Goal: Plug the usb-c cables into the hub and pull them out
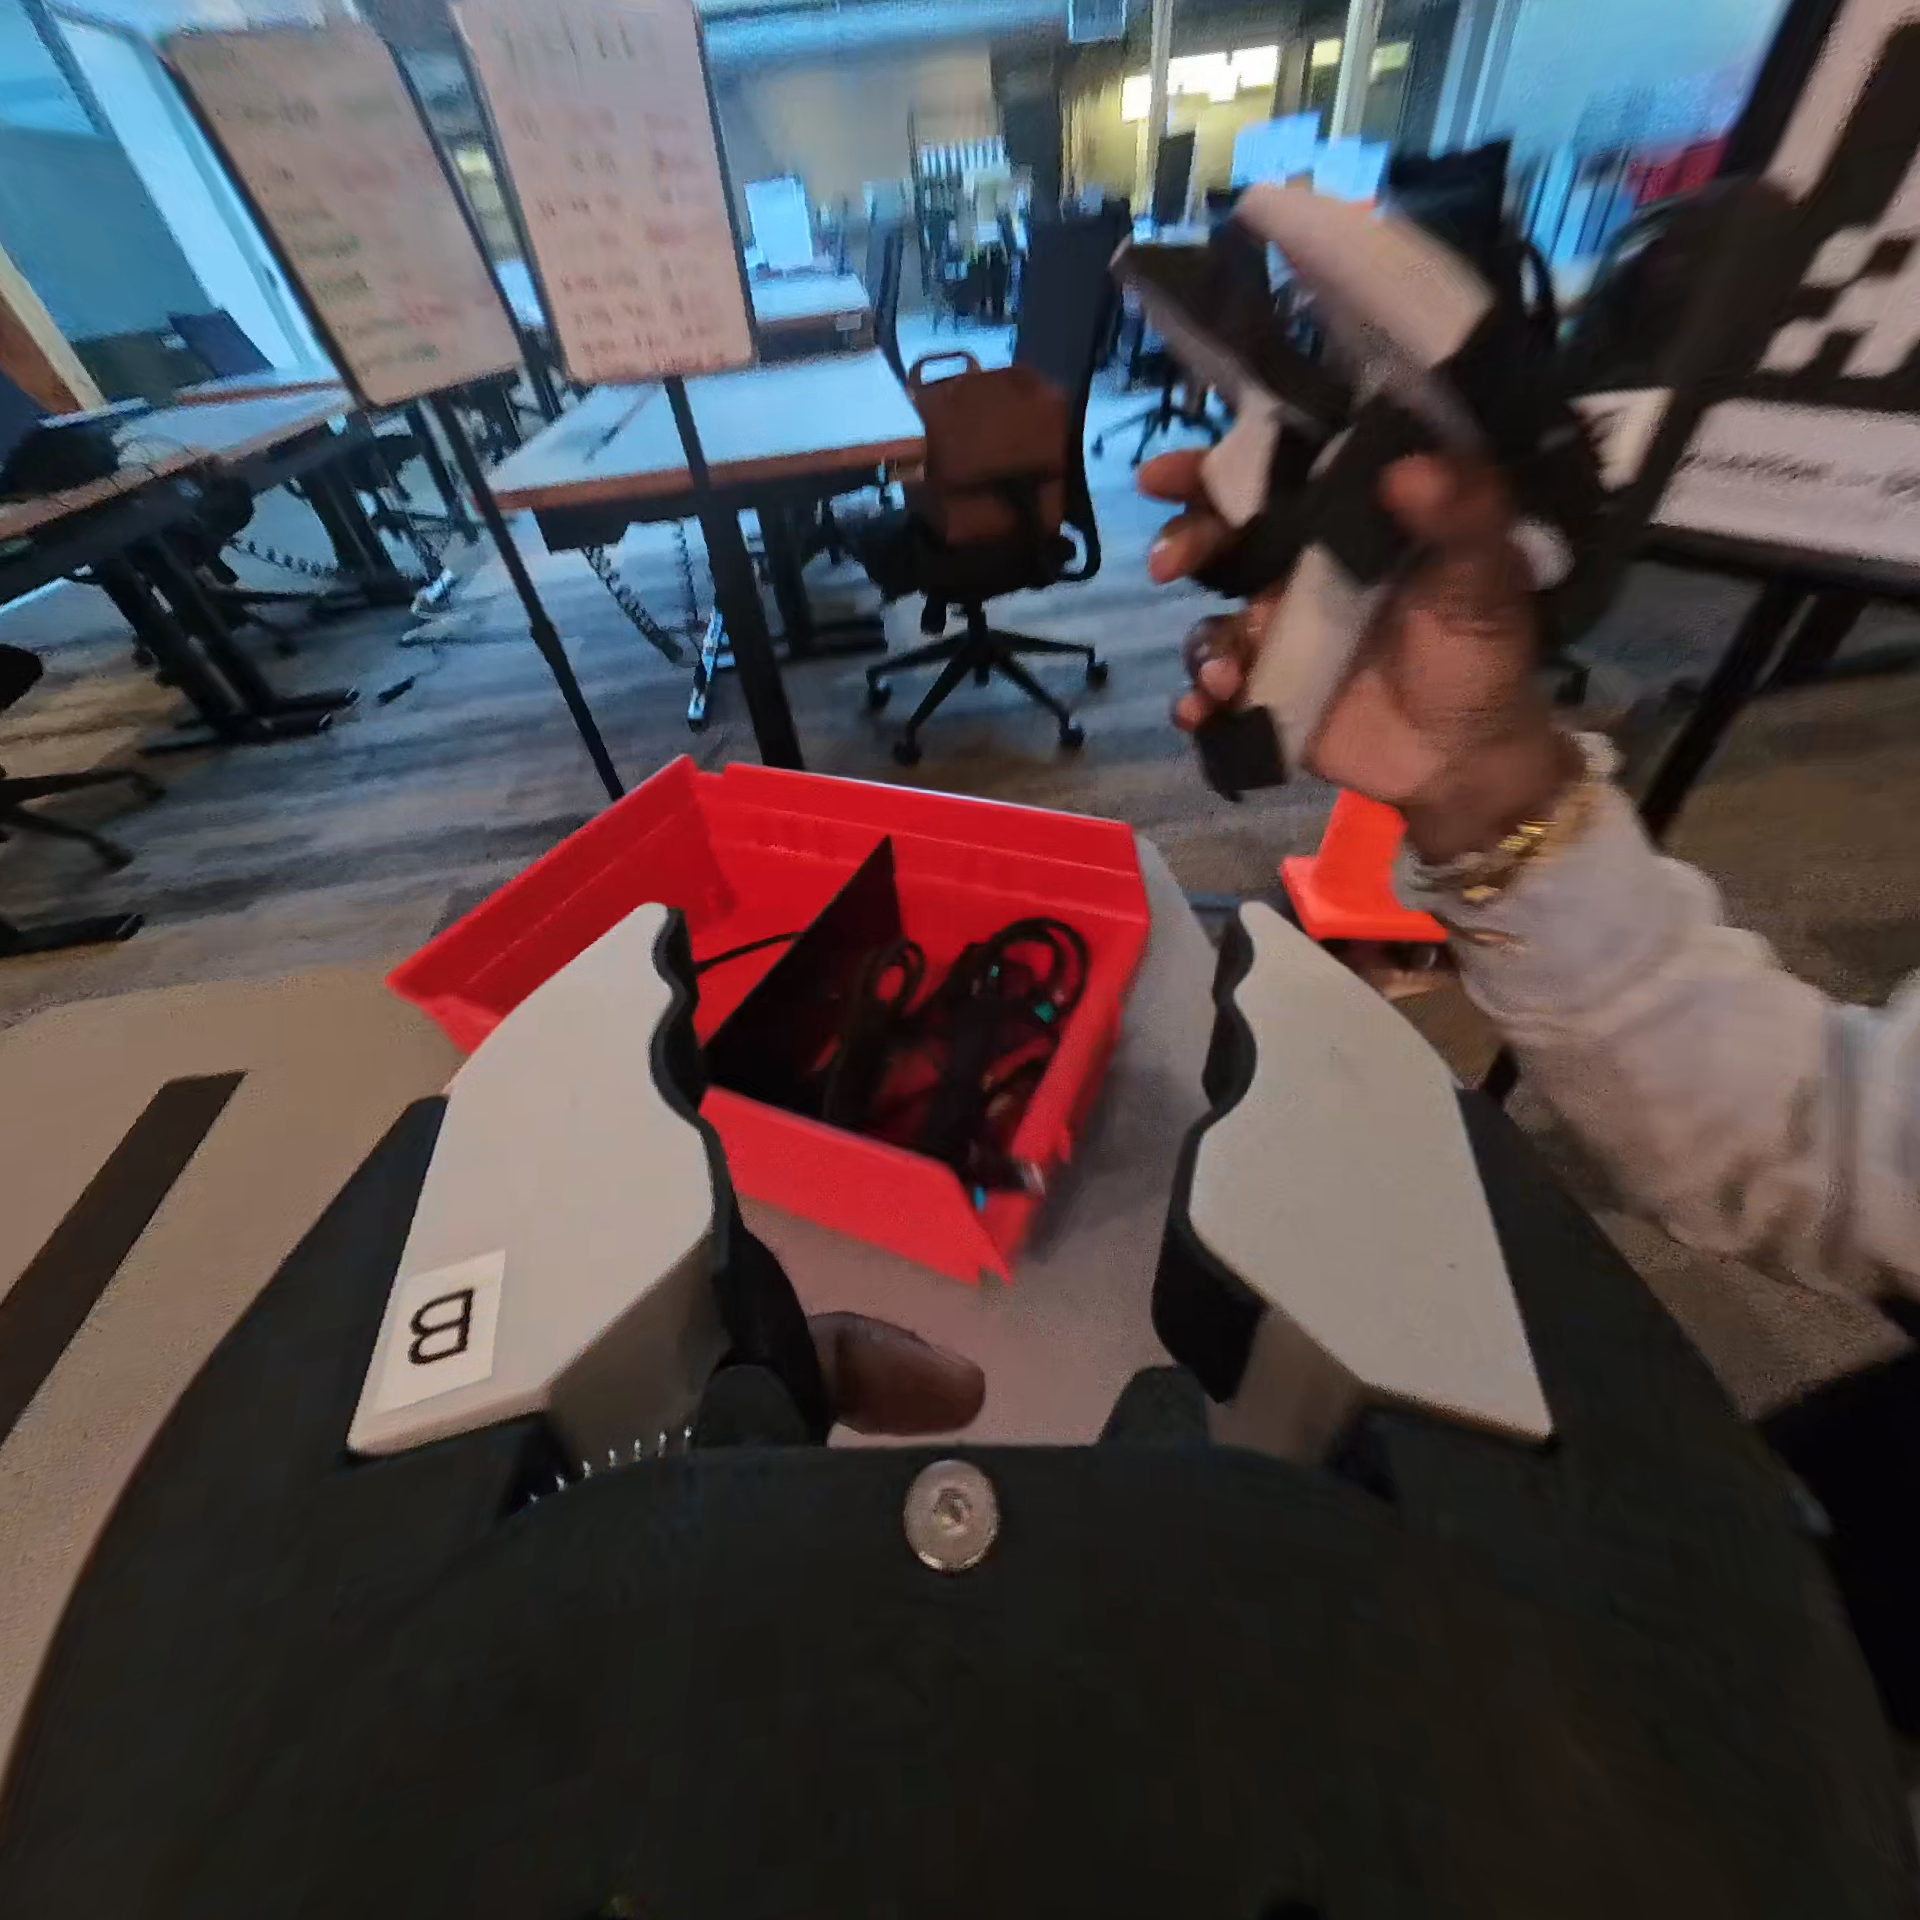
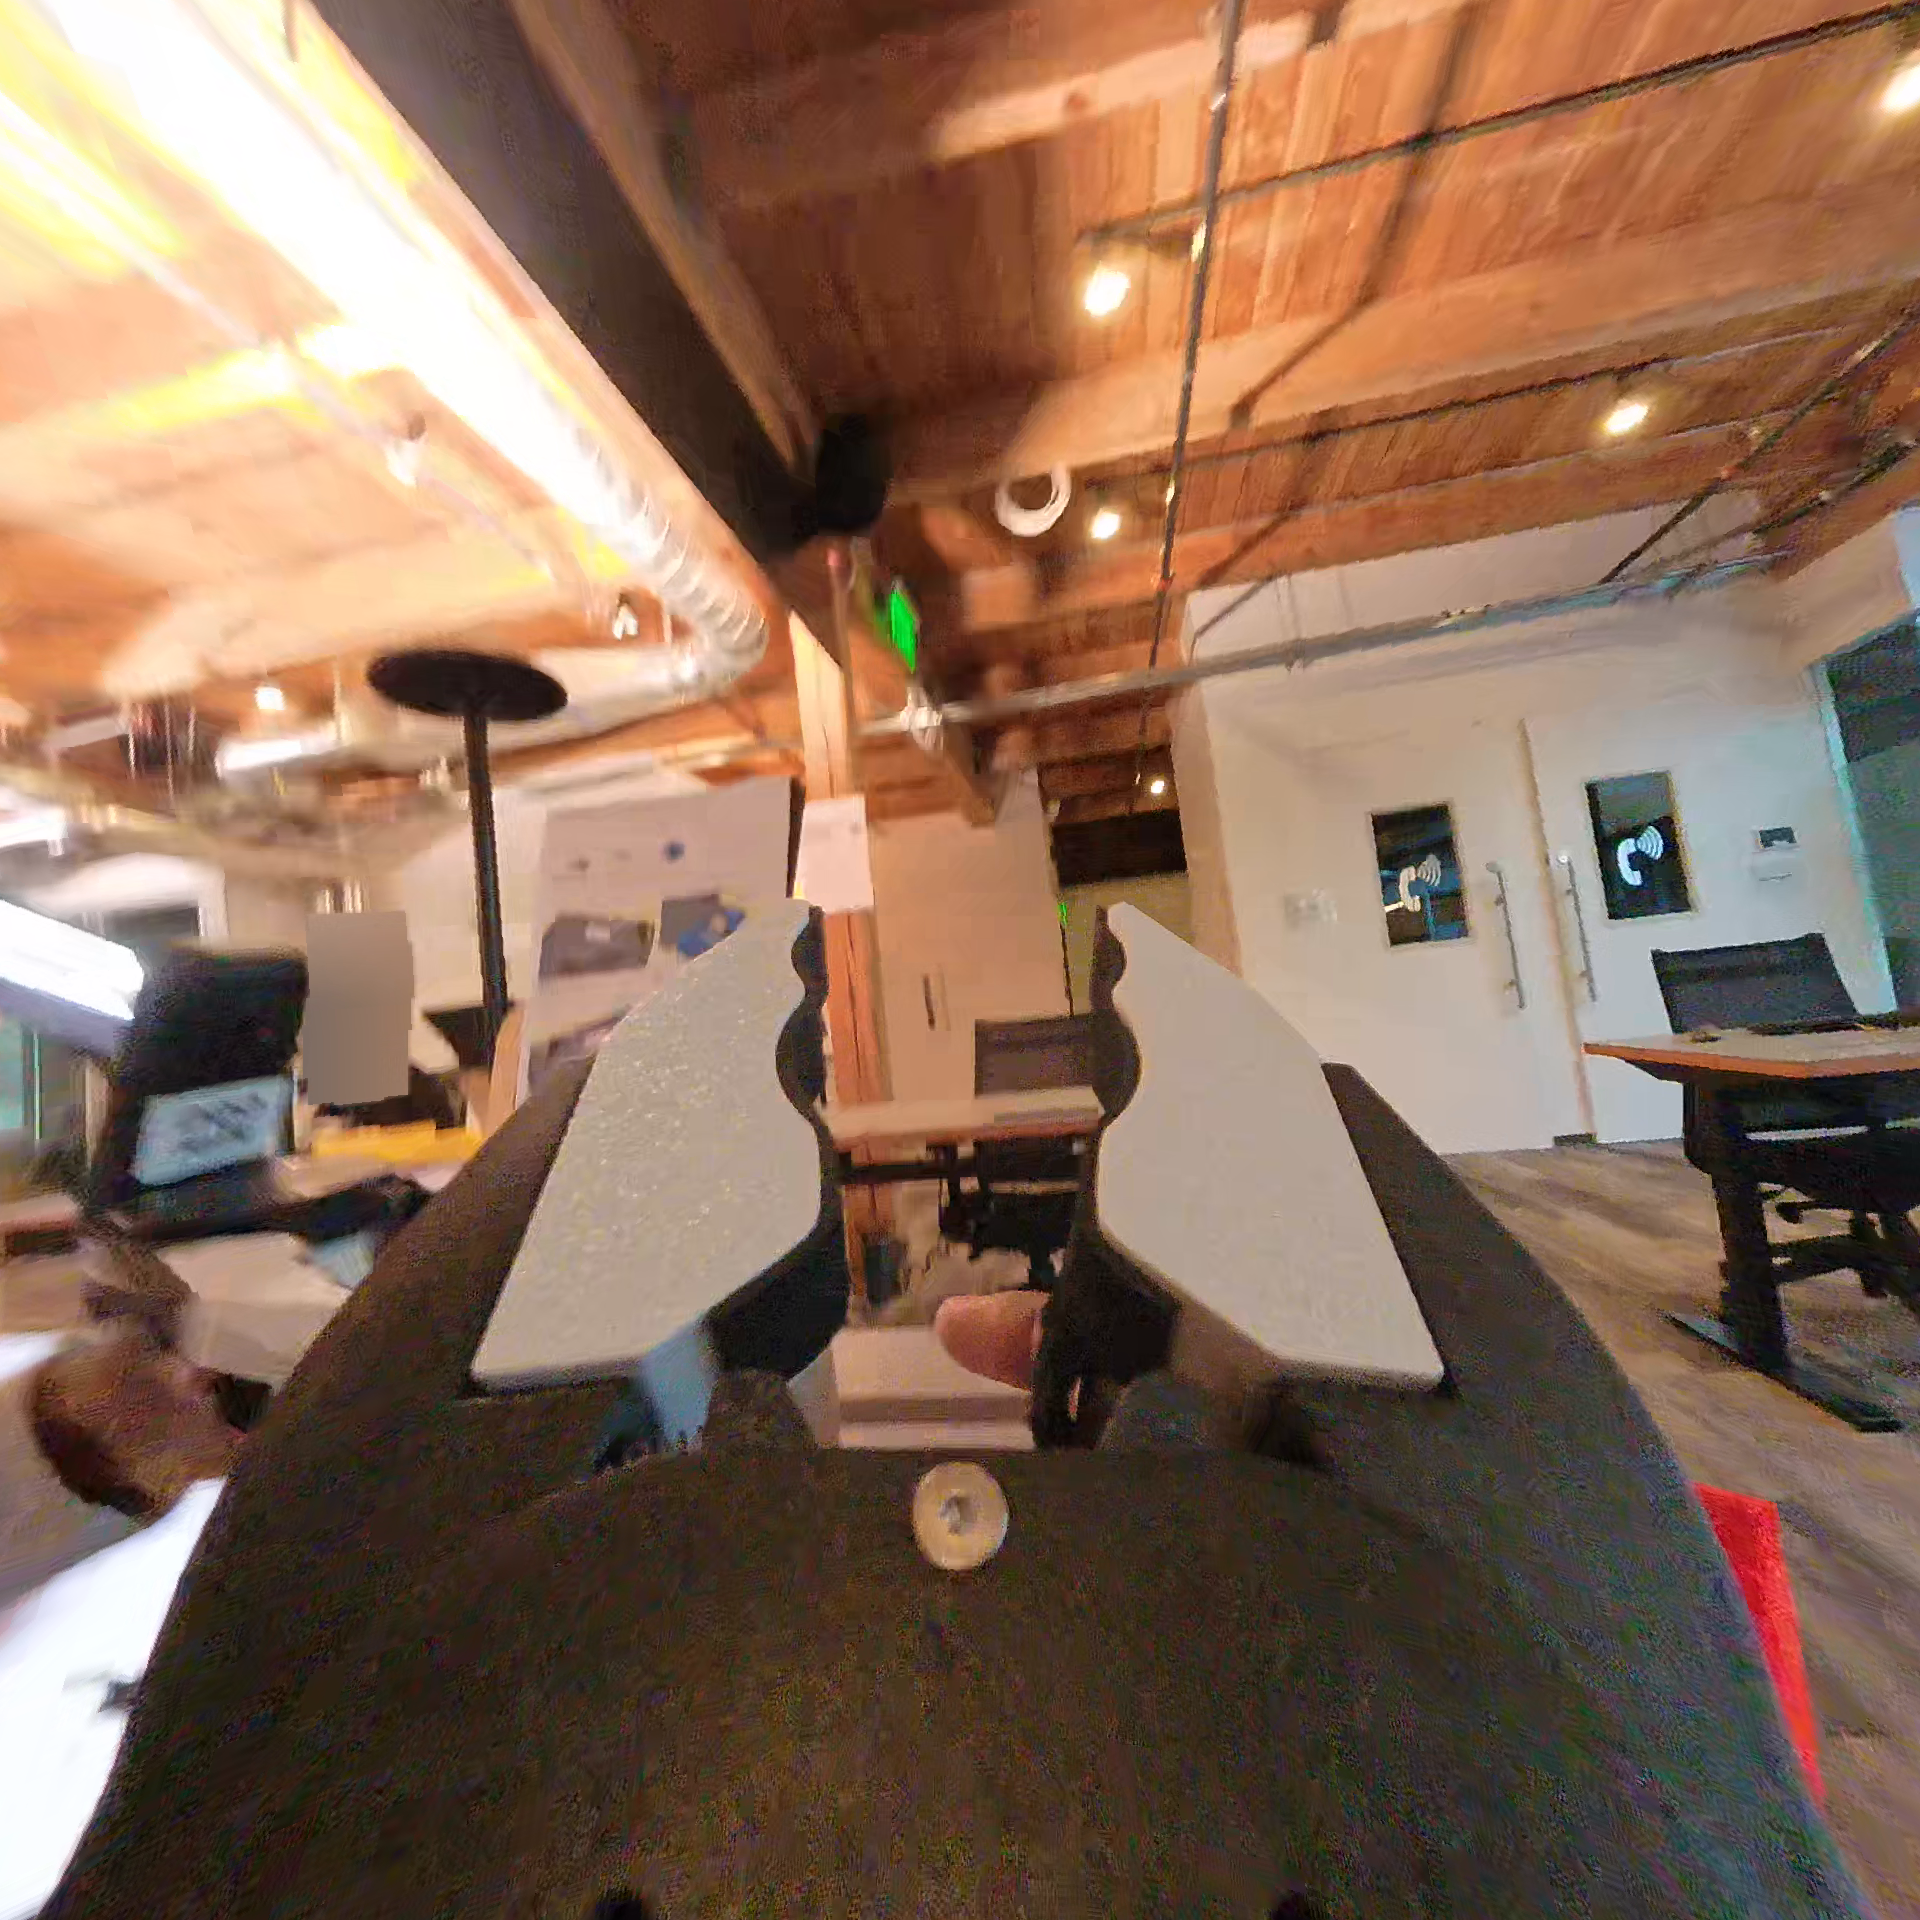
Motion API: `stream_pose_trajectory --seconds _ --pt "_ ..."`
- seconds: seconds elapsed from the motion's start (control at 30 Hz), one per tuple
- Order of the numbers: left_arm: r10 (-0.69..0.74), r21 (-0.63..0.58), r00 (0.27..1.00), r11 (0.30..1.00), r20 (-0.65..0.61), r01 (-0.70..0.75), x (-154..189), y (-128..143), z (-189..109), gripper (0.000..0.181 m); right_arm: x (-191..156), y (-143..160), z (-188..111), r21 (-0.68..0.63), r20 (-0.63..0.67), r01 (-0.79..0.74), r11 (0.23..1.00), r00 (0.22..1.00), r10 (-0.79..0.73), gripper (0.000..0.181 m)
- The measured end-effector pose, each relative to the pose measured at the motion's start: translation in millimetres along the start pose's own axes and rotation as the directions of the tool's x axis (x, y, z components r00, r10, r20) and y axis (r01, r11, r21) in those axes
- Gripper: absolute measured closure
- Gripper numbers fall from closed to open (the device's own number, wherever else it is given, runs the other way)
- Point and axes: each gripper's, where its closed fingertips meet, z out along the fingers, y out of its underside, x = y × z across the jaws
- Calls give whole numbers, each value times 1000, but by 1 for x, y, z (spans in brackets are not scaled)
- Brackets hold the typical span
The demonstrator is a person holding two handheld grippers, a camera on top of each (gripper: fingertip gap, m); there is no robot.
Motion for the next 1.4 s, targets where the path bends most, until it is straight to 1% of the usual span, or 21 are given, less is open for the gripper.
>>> stream_pose_trajectory --seconds 0.07,0.13,0.2,0.23,0.27,0.33,0.4,0.47,0.53,0.6,0.63,0.7,0.77,0.87,0.93,0.97,1.0,1.07,1.2,1.27,1.4 --pt "-10 34 999 999 40 8 9 10 -62 87 -32 24 10 -104 80 77 992 994 -69 132" --pt "-26 16 988 1000 155 24 10 30 -128 95 -70 57 18 -210 183 129 969 979 -91 131" --pt "-71 -20 953 997 295 80 9 56 -195 103 -119 97 20 -332 331 158 930 943 -42 131" --pt "-96 -59 930 990 356 125 12 74 -227 106 -148 117 18 -397 413 156 905 910 24 130" --pt "-119 -105 903 978 413 177 18 94 -257 106 -179 136 14 -454 494 150 878 863 109 126" --pt "-147 -159 849 952 508 260 35 127 -306 106 -242 168 2 -537 633 148 831 721 281 119" --pt "-177 -149 823 942 539 301 56 147 -333 108 -295 202 -18 -615 725 229 755 540 427 117" --pt "-240 -142 791 915 563 379 72 169 -342 111 -333 237 -51 -613 790 438 658 325 520 116" --pt "-254 -170 792 897 555 407 86 191 -339 111 -353 268 -75 -508 823 619 599 144 549 118" --pt "-238 -189 813 903 531 387 96 205 -329 112 -365 291 -90 -411 808 731 545 14 590 121" --pt "-238 -172 818 911 524 375 97 208 -325 113 -368 302 -93 -372 793 777 507 -17 608 122" --pt "-278 -113 812 916 514 385 96 207 -319 114 -373 324 -95 -285 786 845 453 -64 615 121" --pt "-296 -85 801 915 520 393 92 205 -320 115 -377 341 -94 -204 785 881 426 -113 610 122" --pt "-340 -22 804 916 489 401 93 201 -323 115 -378 368 -95 -81 786 919 387 -180 591 132" --pt "-386 31 780 903 493 428 89 200 -328 115 -375 386 -98 -1 792 934 356 -217 571 132" --pt "-412 55 765 894 495 446 86 200 -331 115 -377 389 -99 -1 786 933 359 -221 577 136" --pt "-437 75 746 881 503 466 83 201 -333 115 -381 390 -98 -31 780 931 363 -205 591 139" --pt "-475 103 720 862 506 497 80 204 -336 116 -382 392 -100 -73 765 937 342 -167 622 155" --pt "-494 116 717 853 491 509 80 203 -336 117 -378 390 -101 9 798 933 359 -223 560 158" --pt "-500 121 716 850 488 512 80 203 -336 117 -377 387 -96 49 844 926 375 -239 480 158" --pt "-518 136 706 841 483 524 78 204 -338 118 -377 364 -67 80 946 892 444 -208 248 159"
